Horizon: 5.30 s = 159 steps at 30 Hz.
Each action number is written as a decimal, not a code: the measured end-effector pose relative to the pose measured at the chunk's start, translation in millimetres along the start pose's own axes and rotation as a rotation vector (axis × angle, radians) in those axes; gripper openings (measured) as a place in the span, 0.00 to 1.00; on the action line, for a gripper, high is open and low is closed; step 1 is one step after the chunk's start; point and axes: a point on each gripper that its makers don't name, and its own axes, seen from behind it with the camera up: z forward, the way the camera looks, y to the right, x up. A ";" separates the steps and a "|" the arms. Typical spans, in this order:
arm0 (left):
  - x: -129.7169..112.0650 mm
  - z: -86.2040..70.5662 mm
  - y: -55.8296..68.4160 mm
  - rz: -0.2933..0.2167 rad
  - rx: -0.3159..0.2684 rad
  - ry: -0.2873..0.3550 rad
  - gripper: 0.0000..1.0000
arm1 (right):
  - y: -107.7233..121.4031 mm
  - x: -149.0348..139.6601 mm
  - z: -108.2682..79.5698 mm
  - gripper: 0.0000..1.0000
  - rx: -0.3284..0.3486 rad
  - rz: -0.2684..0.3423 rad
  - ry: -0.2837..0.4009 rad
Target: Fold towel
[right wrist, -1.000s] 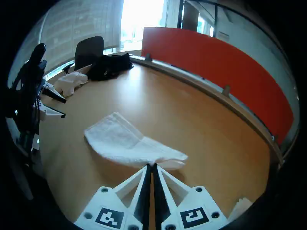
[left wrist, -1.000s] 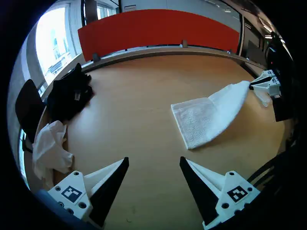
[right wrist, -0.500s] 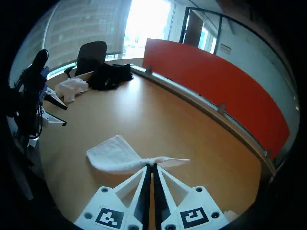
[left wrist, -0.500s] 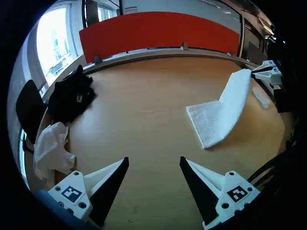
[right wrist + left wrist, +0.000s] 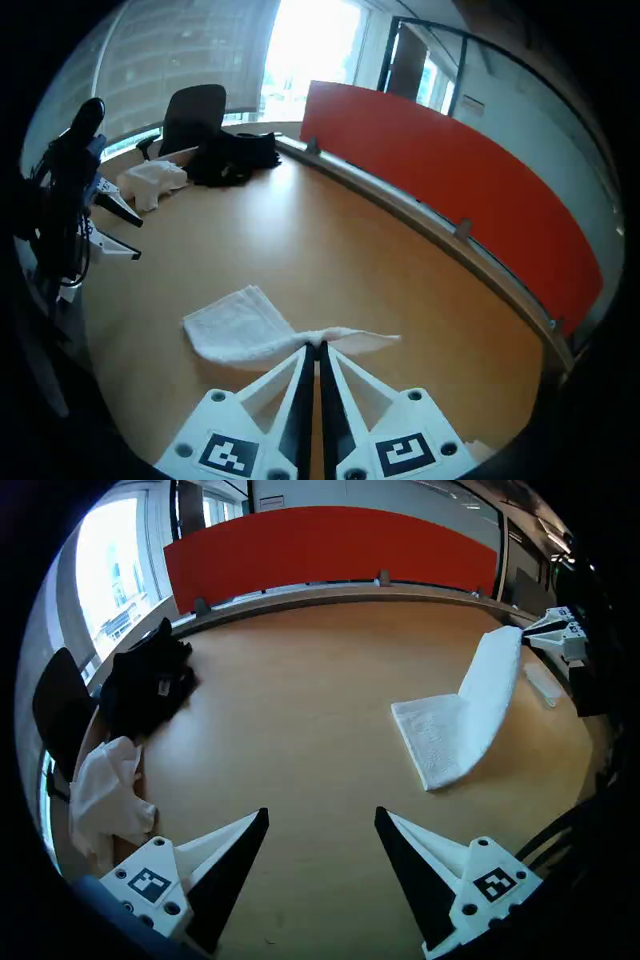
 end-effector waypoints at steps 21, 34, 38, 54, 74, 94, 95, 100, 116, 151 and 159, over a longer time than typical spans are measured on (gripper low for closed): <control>8.2 -1.6 0.8 -0.003 -0.005 0.018 0.99 | -75.1 -10.0 46.2 0.04 0.142 -0.045 -0.043; 6.0 -9.3 -9.9 -0.014 0.014 0.026 0.99 | -121.6 -12.1 78.1 0.04 0.246 -0.107 -0.082; 2.9 -12.5 -16.3 -0.017 0.028 0.026 0.99 | -136.6 -19.4 88.4 0.04 0.282 -0.136 -0.103; -7.2 -16.1 -26.4 -0.035 0.048 0.017 0.99 | -146.4 -38.5 103.8 0.04 0.314 -0.140 -0.152; -4.8 -15.7 -24.4 -0.034 0.053 0.022 0.99 | -129.9 -45.0 98.8 0.67 0.269 -0.103 -0.152; -4.4 -16.5 -24.8 -0.034 0.055 0.026 0.99 | -118.8 -94.6 79.1 0.67 0.214 -0.045 -0.214; -4.4 -16.3 -24.5 -0.033 0.055 0.026 0.99 | -118.2 -96.8 77.9 0.67 0.212 -0.041 -0.216; -4.0 -16.2 -22.5 -0.030 0.053 0.026 0.99 | -114.6 -106.2 72.9 0.67 0.198 -0.028 -0.228; -5.6 -17.5 -21.4 -0.031 0.053 0.025 0.99 | -112.6 -131.4 66.2 0.58 0.182 0.010 -0.275; -6.6 -19.7 -19.8 -0.031 0.049 0.034 0.99 | -95.1 -100.9 58.4 0.05 0.122 0.038 -0.224; -0.8 -23.2 -20.7 -0.028 0.049 0.052 0.99 | -80.2 -46.5 53.3 0.05 0.104 -0.005 -0.154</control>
